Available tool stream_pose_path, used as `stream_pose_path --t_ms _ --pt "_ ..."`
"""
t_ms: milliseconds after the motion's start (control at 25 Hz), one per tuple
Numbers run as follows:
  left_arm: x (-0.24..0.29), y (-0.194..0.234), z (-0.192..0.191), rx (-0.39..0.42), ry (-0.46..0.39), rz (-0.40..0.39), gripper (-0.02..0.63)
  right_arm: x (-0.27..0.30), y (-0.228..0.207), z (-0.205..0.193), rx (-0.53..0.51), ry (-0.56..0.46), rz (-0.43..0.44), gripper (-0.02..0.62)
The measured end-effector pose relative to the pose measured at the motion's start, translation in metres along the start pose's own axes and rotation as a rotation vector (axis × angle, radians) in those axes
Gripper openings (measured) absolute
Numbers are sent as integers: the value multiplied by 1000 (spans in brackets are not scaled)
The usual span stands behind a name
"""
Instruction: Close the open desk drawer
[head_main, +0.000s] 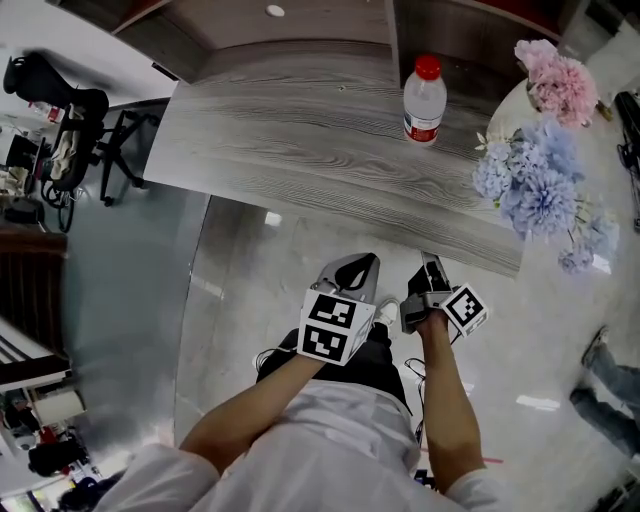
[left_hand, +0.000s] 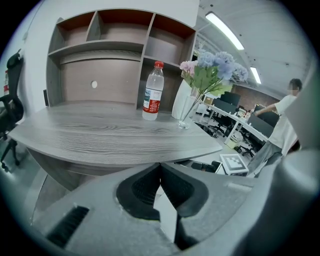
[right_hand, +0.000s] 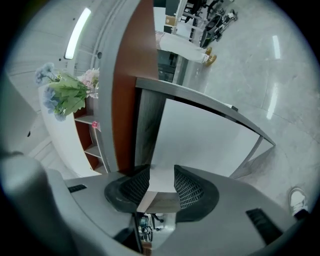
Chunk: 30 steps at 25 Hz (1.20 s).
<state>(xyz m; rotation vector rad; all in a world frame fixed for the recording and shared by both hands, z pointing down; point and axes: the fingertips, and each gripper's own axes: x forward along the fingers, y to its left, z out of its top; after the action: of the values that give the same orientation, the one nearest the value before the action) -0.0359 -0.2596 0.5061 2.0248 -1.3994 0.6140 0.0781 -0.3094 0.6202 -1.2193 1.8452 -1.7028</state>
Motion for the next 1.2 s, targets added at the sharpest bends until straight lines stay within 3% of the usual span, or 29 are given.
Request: stream_pose_path --t_ms 200,360,600,1200 --pt "-4 -10 5 20 -23 -50 6 -4 30 -12 -40 18 78 115" --pt "-13 -12 2 101 -13 -81 6 -16 43 -26 -116 33 55 92" --pt "-36 -18 -6 112 -17 -164 6 -42 75 -43 -226 11 41 57" --pt "-105 -29 1 173 -123 -286 6 -102 201 -86 -661 -28 49 17"
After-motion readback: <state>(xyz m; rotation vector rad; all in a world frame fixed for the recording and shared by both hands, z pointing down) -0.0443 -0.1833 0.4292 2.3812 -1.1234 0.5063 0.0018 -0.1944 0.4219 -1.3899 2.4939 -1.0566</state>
